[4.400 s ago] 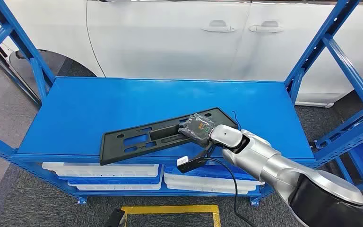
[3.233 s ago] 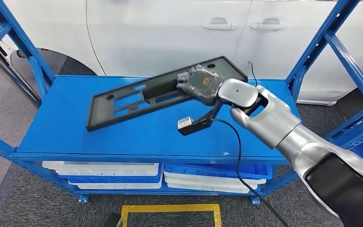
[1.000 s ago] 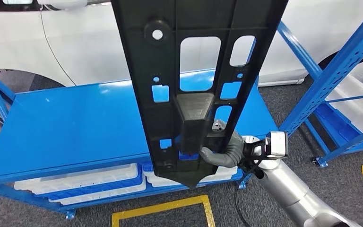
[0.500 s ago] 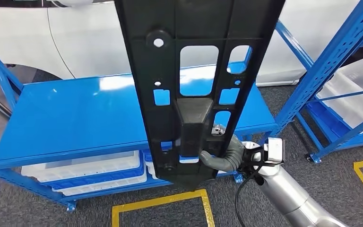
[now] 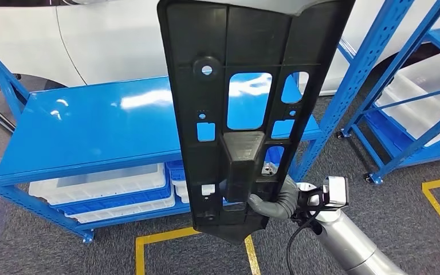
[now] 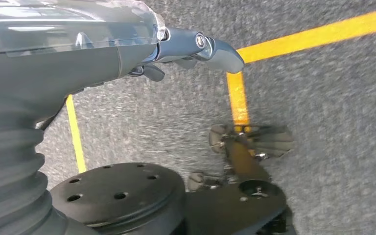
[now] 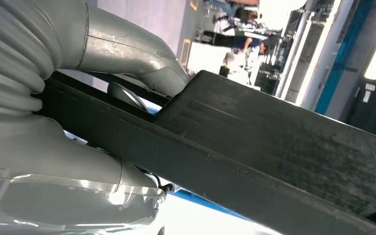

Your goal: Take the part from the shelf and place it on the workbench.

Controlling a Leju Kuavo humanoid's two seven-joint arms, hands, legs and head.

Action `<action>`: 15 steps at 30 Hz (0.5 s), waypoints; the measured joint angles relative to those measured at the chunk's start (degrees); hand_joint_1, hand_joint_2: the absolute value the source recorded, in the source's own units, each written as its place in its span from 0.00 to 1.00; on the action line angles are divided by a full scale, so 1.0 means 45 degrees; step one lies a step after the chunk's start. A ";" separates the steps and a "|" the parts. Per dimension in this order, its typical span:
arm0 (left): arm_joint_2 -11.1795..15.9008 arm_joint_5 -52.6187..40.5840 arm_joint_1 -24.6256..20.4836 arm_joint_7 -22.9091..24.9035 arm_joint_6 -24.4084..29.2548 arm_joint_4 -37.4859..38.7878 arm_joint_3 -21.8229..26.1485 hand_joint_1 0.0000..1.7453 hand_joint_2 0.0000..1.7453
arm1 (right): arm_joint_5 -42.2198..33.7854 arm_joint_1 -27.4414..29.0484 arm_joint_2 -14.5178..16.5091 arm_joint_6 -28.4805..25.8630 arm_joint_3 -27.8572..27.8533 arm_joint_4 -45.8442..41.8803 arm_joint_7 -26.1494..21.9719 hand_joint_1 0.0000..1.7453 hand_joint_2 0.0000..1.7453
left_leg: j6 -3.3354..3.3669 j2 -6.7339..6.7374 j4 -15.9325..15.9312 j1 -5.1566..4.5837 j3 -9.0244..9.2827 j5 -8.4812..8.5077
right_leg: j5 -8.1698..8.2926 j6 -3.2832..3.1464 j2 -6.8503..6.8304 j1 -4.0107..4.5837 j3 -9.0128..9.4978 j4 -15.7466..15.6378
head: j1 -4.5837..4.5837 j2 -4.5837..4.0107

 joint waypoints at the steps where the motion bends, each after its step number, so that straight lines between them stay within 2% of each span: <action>1: -0.0001 -0.0013 0.0024 0.0001 0.0000 0.0000 0.0001 0.00 1.00 | 0.0017 0.0087 -0.0016 0.0000 0.0000 -0.0034 -0.0002 1.00 1.00 | -0.0061 -0.0009 0.0534 0.0023 -0.0179 -0.0612 | 0.0164 -0.0083 -0.0022 -0.0016 -0.0164 -0.0023 | 0.0000 0.0000; 3: -0.0004 -0.0034 0.0047 0.0002 -0.0001 0.0000 0.0004 0.00 1.00 | 0.0023 0.0235 -0.0045 0.0000 0.0001 -0.0088 -0.0007 1.00 1.00 | -0.0165 -0.0013 0.2144 0.0034 -0.0543 -0.1897 | 0.0464 -0.0164 -0.0031 0.0018 -0.0537 -0.0013 | -0.0001 0.0000; 4: -0.0004 -0.0048 0.0048 0.0002 -0.0001 0.0000 0.0004 0.00 1.00 | 0.0023 0.0297 -0.0047 0.0000 0.0003 -0.0095 -0.0010 1.00 1.00 | -0.0195 -0.0012 0.2842 0.0037 -0.0608 -0.2171 | 0.0609 -0.0165 -0.0031 0.0037 -0.0730 0.0002 | 0.0000 0.0000; 5: -0.0004 -0.0061 0.0046 0.0002 -0.0001 0.0000 0.0004 0.00 1.00 | 0.0023 0.0347 -0.0050 0.0000 0.0004 -0.0095 -0.0011 1.00 1.00 | -0.0205 -0.0013 0.3211 0.0037 -0.0502 -0.2146 | 0.0753 -0.0153 -0.0031 0.0051 -0.0931 0.0023 | 0.0000 0.0000; 6: -0.0004 -0.0072 0.0045 0.0002 -0.0001 0.0000 0.0004 0.00 1.00 | 0.0023 0.0387 -0.0050 0.0000 0.0005 -0.0096 -0.0011 1.00 1.00 | -0.0192 -0.0014 0.3148 0.0036 -0.0192 -0.1890 | 0.0892 -0.0133 -0.0027 0.0060 -0.1133 0.0049 | 0.0001 0.0000; 7: -0.0004 -0.0080 0.0042 0.0002 -0.0001 0.0000 0.0004 0.00 1.00 | 0.0023 0.0412 -0.0050 0.0000 0.0004 -0.0100 -0.0012 1.00 1.00 | -0.0153 -0.0022 0.2636 0.0035 0.0335 -0.1552 | 0.1027 -0.0104 -0.0017 0.0066 -0.1322 0.0078 | 0.0000 0.0000; 8: -0.0002 -0.0081 0.0030 0.0002 -0.0001 -0.0001 0.0004 0.00 1.00 | 0.0023 0.0423 -0.0050 0.0000 0.0003 -0.0115 -0.0013 1.00 1.00 | -0.0085 -0.0055 0.1774 0.0030 0.1032 -0.1371 | 0.1152 -0.0067 -0.0006 0.0069 -0.1481 0.0111 | -0.0001 0.0000; 9: -0.0001 -0.0083 0.0013 0.0001 -0.0001 -0.0002 0.0004 0.00 1.00 | 0.0021 0.0424 -0.0053 0.0000 0.0000 -0.0141 -0.0016 1.00 1.00 | -0.0004 -0.0088 0.0769 0.0007 0.1741 -0.1386 | 0.1270 -0.0015 0.0011 0.0080 -0.1606 0.0139 | -0.0001 0.0000; 10: 0.0000 -0.0084 0.0004 0.0000 -0.0001 -0.0004 0.0004 0.00 1.00 | 0.0018 0.0426 -0.0057 0.0000 -0.0002 -0.0166 -0.0018 1.00 1.00 | 0.0083 -0.0120 -0.0003 -0.0017 0.2245 -0.1460 | 0.1399 0.0052 0.0020 0.0082 -0.1665 0.0131 | -0.0001 0.0000; 11: 0.0000 -0.0085 0.0001 -0.0001 -0.0001 -0.0005 0.0004 0.00 1.00 | 0.0016 0.0428 -0.0061 0.0000 -0.0004 -0.0192 -0.0022 1.00 1.00 | 0.0164 -0.0145 -0.0526 -0.0049 0.2547 -0.1573 | 0.1528 0.0130 0.0025 0.0070 -0.1687 0.0100 | 0.0000 0.0000; 12: -0.0001 -0.0086 0.0007 -0.0001 -0.0001 -0.0005 0.0004 0.00 1.00 | 0.0014 0.0433 -0.0064 0.0000 -0.0005 -0.0205 -0.0027 1.00 1.00 | 0.0242 -0.0142 -0.0746 -0.0089 0.2609 -0.1564 | 0.1670 0.0213 0.0032 0.0058 -0.1685 0.0032 | 0.0001 0.0000; 13: -0.0008 -0.0086 0.0019 0.0001 -0.0001 -0.0004 0.0004 0.00 1.00 | 0.0015 0.0441 -0.0064 0.0000 -0.0006 -0.0209 -0.0029 1.00 1.00 | 0.0323 -0.0120 -0.0777 -0.0079 0.2507 -0.1410 | 0.1818 0.0299 0.0045 0.0061 -0.1685 -0.0062 | 0.0001 0.0000; 14: -0.0014 -0.0086 0.0015 0.0006 -0.0001 -0.0004 0.0004 0.00 1.00 | 0.0015 0.0452 -0.0064 0.0000 -0.0008 -0.0211 -0.0032 1.00 1.00 | 0.0409 -0.0093 -0.0851 -0.0065 0.2434 -0.1252 | 0.1800 0.0367 0.0071 0.0053 -0.1751 -0.0086 | 0.0001 0.0000; 15: -0.0021 -0.0085 0.0004 0.0008 0.0000 -0.0004 0.0004 0.00 1.00 | 0.0015 0.0464 -0.0056 0.0000 -0.0011 -0.0211 -0.0032 1.00 1.00 | 0.0505 -0.0061 -0.0915 -0.0038 0.2306 -0.1057 | 0.1519 0.0414 0.0095 0.0053 -0.1867 0.0073 | 0.0001 0.0000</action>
